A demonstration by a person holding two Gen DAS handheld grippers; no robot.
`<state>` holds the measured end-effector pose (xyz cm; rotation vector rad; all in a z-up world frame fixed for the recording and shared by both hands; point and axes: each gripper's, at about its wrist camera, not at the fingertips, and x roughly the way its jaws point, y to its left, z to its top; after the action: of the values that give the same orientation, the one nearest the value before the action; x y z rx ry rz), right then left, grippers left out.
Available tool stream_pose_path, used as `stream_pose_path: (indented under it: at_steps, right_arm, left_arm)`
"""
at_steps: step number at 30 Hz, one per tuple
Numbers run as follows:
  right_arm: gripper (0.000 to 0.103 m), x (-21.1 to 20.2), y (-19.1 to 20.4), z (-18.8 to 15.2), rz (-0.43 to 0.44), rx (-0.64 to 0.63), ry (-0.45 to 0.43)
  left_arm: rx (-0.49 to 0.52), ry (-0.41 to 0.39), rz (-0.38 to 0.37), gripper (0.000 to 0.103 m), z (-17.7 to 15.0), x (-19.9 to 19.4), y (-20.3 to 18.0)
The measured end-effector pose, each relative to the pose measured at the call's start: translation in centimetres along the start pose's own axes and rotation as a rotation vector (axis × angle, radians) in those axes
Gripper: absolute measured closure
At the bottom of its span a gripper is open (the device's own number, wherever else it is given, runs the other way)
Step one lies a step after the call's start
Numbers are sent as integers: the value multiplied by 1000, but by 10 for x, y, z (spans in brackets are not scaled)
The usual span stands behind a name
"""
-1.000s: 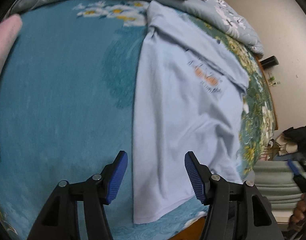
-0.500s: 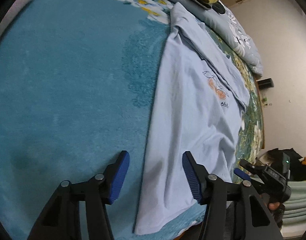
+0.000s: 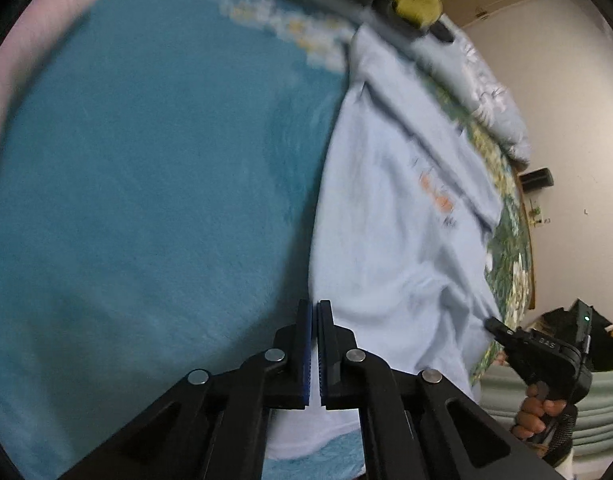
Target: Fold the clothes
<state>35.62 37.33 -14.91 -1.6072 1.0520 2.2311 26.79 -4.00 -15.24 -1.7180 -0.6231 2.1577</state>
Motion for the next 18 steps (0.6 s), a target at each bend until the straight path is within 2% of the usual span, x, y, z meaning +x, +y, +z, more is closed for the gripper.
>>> stream_pose_path:
  at_steps: [3,7,12,13,14,15,16,17,18]
  right_arm:
    - [101,-16,-12,2,7,13,-24]
    - [101,-1,-25,1,-4,60,20]
    - [97,-4,-23,-1,43,65,38]
    - [93,-8,-24,-2,50,65,38]
    - [82,-11,-27,-3,54,66,39]
    - [77,-11,-28,-5,50,69,45]
    - [69,-9,-28,-7,39,71,55]
    - [68,-7,-29,-8,29,74,64]
    - [68,-3,-31,-11,18,78,84]
  left_arm:
    - [6,-11,26,101,4,-13,13]
    - [15,5,65,101,3,0,18]
    - [-38,16,13,98,-2,-1,31]
    - [-37,21,4,96,-4,-2,31]
    - [-34,35,-4,94,-7,-3,32]
    - [-30,49,-4,84,-12,-3,34]
    - [-26,62,-3,70,-16,-2,36]
    - [-26,71,-5,62,-20,-1,38]
    - [-27,78,-7,62,-23,0,39]
